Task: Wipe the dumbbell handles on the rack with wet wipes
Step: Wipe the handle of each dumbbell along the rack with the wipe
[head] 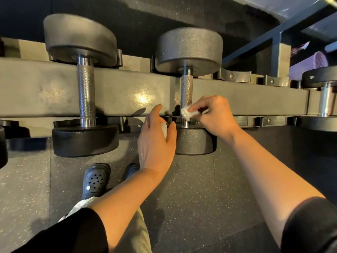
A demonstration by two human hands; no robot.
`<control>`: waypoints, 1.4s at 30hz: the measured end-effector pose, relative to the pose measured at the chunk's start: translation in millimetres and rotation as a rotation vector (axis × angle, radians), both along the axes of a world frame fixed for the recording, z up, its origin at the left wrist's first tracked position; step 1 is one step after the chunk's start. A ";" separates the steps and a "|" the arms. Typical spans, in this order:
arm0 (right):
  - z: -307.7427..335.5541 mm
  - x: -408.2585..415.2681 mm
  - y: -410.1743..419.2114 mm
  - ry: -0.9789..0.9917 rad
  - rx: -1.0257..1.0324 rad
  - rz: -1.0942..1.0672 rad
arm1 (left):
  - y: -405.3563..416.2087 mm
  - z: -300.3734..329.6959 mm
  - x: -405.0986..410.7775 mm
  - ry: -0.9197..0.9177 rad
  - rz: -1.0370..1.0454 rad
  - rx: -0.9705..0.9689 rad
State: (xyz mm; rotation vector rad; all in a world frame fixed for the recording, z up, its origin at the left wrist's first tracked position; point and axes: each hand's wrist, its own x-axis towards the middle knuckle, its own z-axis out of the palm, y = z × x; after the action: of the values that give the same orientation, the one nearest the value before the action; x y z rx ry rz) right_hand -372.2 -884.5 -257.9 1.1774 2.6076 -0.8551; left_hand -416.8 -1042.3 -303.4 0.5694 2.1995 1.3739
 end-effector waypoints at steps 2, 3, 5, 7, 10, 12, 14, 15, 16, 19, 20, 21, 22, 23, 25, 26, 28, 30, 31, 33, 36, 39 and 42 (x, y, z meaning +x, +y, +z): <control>2.4 4.8 0.3 -0.045 -0.060 -0.038 | 0.6 1.1 -2.1 0.000 -0.017 -0.003; 3.5 7.0 2.0 -0.047 -0.048 -0.066 | 2.6 1.6 -2.9 0.003 -0.025 -0.005; 6.1 10.0 5.5 -0.006 0.055 -0.132 | 5.2 4.0 -5.4 0.009 -0.043 -0.004; 8.2 7.6 11.6 0.067 0.158 -0.174 | 9.1 5.1 -8.2 0.031 -0.057 0.005; 1.9 -5.1 20.7 0.203 0.169 -0.188 | 17.6 5.2 -9.6 0.078 -0.045 0.002; -8.7 -16.7 21.6 0.308 0.143 -0.174 | 23.9 5.7 -7.8 0.080 -0.024 0.007; -20.9 -22.9 23.2 0.371 0.135 -0.172 | 31.5 5.5 -4.8 0.075 -0.019 0.005; -25.6 -22.8 24.5 0.386 0.140 -0.174 | 35.5 5.1 -3.3 0.085 -0.016 0.002; -28.8 -21.2 25.8 0.399 0.143 -0.169 | 39.0 5.1 -1.5 0.104 -0.006 -0.001; -33.9 -8.0 29.8 0.433 0.077 -0.113 | 48.5 6.2 4.9 0.098 0.089 -0.026; -34.7 -2.3 30.2 0.426 0.042 -0.098 | 50.4 6.9 7.2 0.105 0.122 -0.043; -35.2 2.9 30.5 0.411 0.010 -0.078 | 51.5 8.0 9.6 0.121 0.152 -0.056; -35.5 7.5 31.5 0.393 -0.017 -0.046 | 52.3 9.5 11.2 0.129 0.181 -0.068; -35.6 10.8 33.0 0.374 -0.041 0.009 | 53.7 10.9 12.4 0.127 0.210 -0.078; -32.2 15.1 38.2 0.312 -0.103 0.149 | 61.1 17.7 14.5 0.119 0.244 -0.086; -29.2 17.1 41.6 0.268 -0.148 0.193 | 67.0 22.7 16.7 0.119 0.244 -0.091; -22.6 23.5 48.2 0.204 -0.226 0.214 | 81.0 31.7 22.5 0.159 0.227 -0.111; -20.2 30.5 56.8 0.202 -0.217 0.222 | 91.5 36.4 27.9 0.226 0.204 -0.149; -21.7 32.3 62.4 0.204 -0.179 0.235 | 94.7 36.0 29.8 0.261 0.195 -0.190; -29.8 32.6 72.6 0.178 -0.109 0.262 | 95.7 30.9 31.4 0.313 0.223 -0.267; -40.7 23.7 85.3 0.177 -0.105 0.221 | 96.5 28.8 31.1 0.334 0.261 -0.327; -41.3 4.1 90.6 0.385 -0.128 0.134 | 98.7 29.3 31.4 0.350 0.267 -0.381; -39.6 -11.2 89.0 0.537 -0.230 0.000 | 100.4 30.8 33.4 0.357 0.266 -0.399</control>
State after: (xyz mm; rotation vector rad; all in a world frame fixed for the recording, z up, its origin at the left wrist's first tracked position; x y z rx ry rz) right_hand -383.5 -795.5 -297.6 0.9894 2.7828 -1.6131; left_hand -383.4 -941.9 -272.7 0.4054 2.8287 0.9567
